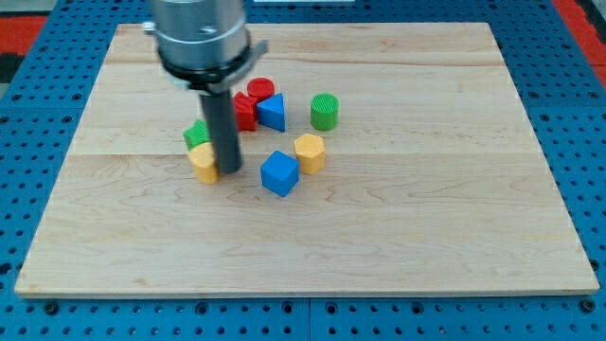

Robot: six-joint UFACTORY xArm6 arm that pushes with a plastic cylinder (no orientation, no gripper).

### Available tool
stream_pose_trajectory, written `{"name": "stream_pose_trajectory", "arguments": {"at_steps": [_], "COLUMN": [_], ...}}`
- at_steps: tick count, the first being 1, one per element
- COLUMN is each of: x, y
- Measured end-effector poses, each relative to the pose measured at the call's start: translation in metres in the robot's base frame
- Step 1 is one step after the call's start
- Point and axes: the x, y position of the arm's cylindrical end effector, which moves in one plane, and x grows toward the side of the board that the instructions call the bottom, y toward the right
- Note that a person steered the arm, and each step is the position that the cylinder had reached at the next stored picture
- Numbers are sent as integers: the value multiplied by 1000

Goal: Move yellow heart towards bottom left

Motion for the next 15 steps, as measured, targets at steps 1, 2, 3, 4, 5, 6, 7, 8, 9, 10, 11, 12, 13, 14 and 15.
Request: {"name": "stream_pose_trajectory", "arguments": {"at_steps": [1,2,3,4,5,6,7,8,9,10,11,12,13,14,15], "x": [0,-15,-48,-46,-31,-29,2,20,28,17,34,55,54,35,35], "y": [-31,-30,-53,-81,-79,-64,-64,-64,-57,-15,1,-1,-13,-31,-46]}}
